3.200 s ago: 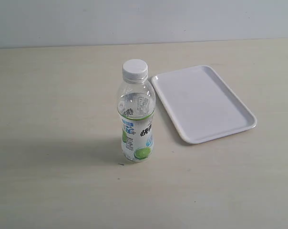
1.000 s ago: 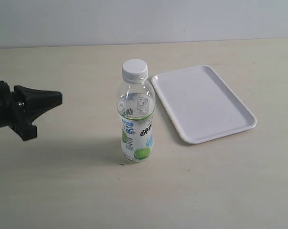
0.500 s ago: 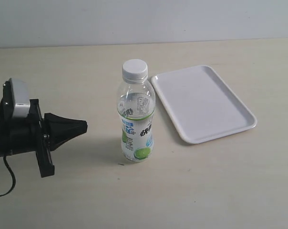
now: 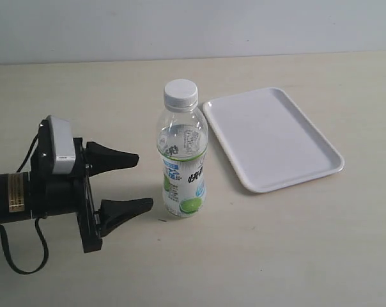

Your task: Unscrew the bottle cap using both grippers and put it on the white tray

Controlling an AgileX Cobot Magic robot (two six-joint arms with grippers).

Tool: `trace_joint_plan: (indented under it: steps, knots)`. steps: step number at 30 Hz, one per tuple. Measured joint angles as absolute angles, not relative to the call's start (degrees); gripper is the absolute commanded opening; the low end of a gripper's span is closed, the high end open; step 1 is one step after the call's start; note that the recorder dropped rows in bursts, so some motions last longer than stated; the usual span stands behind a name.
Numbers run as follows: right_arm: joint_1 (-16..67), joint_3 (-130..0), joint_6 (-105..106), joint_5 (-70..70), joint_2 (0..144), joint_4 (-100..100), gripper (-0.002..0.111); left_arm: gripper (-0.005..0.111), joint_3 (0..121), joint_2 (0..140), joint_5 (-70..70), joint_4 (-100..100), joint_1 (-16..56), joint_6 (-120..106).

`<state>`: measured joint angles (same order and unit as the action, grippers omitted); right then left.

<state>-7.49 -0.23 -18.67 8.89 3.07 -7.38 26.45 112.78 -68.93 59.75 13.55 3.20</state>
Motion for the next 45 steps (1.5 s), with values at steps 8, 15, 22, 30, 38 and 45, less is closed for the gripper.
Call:
trace_joint_plan:
  steps: [8,15,22,30,38,45]
  knots:
    - [-7.5,-0.2,-18.8,9.1,3.1,-7.4,0.000,0.076,27.2,113.5,-68.9,51.2,19.2,3.0]
    - [-7.5,-0.2,-18.8,9.2,3.1,-7.4,0.000,0.076,30.0,113.5,-66.9,50.4,19.7,4.3]
    - [-7.5,-0.2,-18.8,9.2,3.1,-7.4,0.000,0.076,30.6,113.5,-66.4,53.2,19.7,4.8]
    - [-7.5,-0.2,-18.8,9.2,3.1,-7.4,0.000,0.079,30.7,113.8,-66.4,54.1,19.7,4.9]
    - [-7.5,-0.2,-18.8,9.2,3.1,-7.4,0.000,0.080,33.5,119.3,-68.0,53.9,19.7,5.9]
    - [-7.5,-0.2,-18.8,9.3,3.1,-7.4,0.000,0.080,36.3,123.0,-68.9,54.7,19.7,5.9]
